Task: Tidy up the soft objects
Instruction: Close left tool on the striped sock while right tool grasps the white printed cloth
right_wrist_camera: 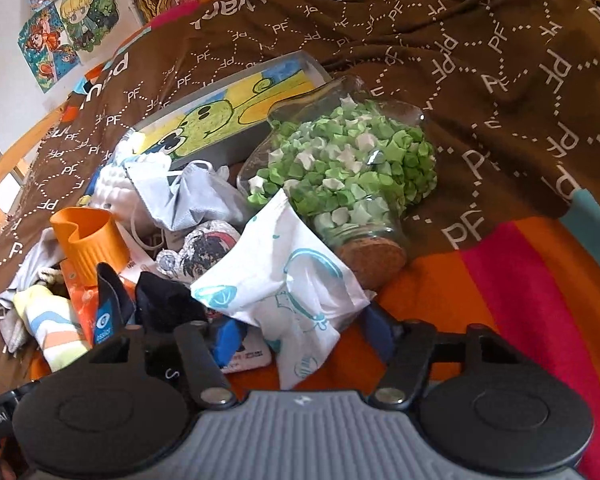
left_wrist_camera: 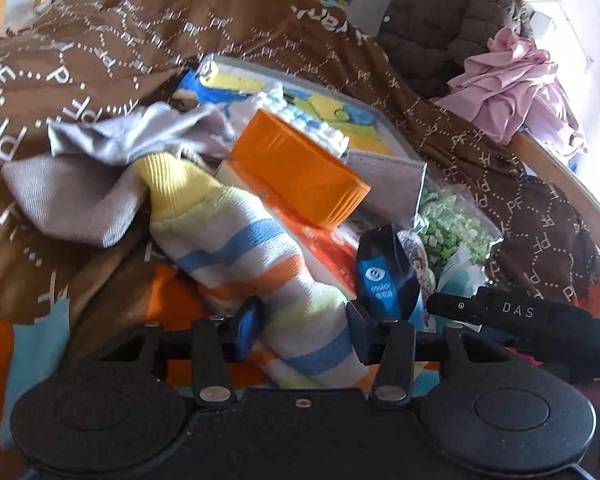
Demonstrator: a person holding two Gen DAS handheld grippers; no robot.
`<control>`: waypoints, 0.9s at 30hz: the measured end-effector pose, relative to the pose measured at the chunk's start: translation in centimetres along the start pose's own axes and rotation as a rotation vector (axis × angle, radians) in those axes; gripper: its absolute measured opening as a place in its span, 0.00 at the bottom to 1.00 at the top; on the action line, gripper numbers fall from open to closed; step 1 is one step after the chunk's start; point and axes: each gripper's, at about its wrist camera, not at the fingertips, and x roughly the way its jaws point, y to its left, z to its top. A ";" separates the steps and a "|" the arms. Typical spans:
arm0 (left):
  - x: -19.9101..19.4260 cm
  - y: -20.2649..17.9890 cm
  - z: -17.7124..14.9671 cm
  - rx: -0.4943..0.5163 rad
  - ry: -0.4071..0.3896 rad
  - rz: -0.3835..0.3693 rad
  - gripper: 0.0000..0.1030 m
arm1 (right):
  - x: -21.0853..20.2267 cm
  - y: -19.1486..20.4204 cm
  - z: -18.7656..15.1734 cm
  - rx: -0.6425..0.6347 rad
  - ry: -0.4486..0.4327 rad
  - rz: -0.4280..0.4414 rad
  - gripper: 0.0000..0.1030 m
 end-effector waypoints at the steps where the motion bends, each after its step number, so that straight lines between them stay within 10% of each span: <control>1: 0.1 0.0 0.0 -0.008 0.006 0.005 0.47 | -0.1 -0.1 0.0 0.007 0.000 0.002 0.57; 9: -0.8 -0.1 -0.8 -0.038 -0.013 0.019 0.21 | -0.8 -0.1 -0.2 0.012 -0.004 0.021 0.42; 27: -4.9 -2.9 -2.4 -0.022 -0.069 -0.051 0.12 | -5.6 1.3 -0.1 -0.084 -0.168 0.114 0.40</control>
